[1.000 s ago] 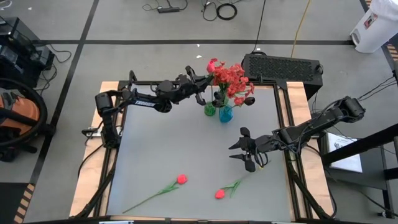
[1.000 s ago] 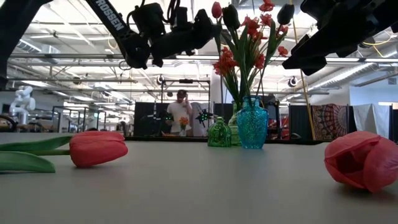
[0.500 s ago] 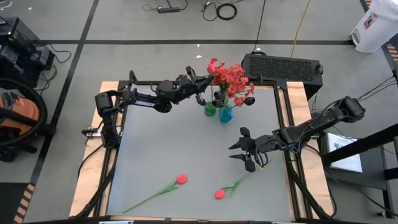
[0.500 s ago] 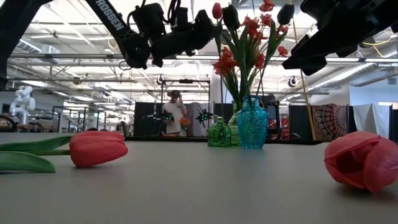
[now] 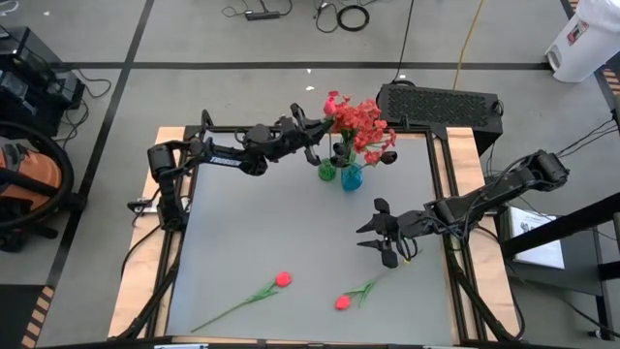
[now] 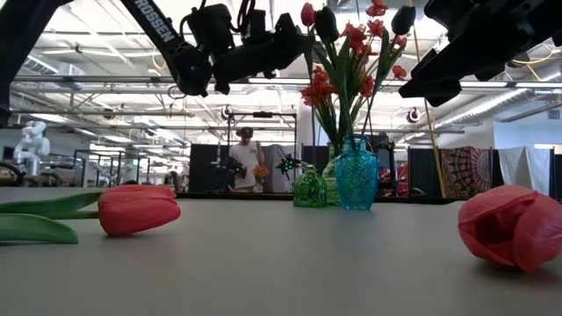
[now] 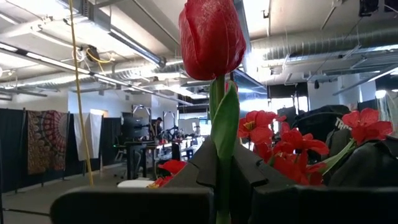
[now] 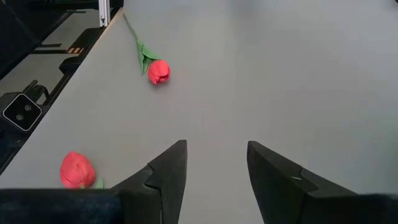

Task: Sort flowers into vase by color
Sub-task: Put the top pink flower into the bottom green vase

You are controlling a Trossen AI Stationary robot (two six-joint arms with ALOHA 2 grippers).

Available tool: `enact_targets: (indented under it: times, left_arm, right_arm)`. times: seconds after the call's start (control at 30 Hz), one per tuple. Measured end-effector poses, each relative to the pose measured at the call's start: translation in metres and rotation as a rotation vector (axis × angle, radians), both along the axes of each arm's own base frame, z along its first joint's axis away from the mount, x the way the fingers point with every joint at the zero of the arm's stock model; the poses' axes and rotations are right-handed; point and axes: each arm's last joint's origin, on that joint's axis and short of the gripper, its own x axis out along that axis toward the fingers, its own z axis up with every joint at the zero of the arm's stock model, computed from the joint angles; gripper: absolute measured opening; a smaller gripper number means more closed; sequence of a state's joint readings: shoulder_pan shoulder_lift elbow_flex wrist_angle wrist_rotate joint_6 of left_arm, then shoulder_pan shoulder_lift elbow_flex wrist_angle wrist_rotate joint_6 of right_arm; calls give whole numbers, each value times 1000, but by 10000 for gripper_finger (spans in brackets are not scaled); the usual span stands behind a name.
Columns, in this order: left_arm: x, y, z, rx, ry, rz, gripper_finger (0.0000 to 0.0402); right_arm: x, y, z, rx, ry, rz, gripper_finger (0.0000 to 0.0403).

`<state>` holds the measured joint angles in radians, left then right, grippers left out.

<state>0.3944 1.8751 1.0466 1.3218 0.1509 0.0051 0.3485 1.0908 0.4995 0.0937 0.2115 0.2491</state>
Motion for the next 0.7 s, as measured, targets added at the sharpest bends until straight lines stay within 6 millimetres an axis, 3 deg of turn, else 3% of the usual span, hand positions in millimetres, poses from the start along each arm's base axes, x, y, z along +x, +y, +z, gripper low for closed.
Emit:
enact_targets:
  times: [0.3,0.7]
  left_arm:
    - [1,0,-1,-2,27,-16,15]
    - [-5,-5,15,13,88,-37,15]
  right_arm:
    - [0,0,0,0,0,0,160]
    - [0,0,0,0,0,0,160]
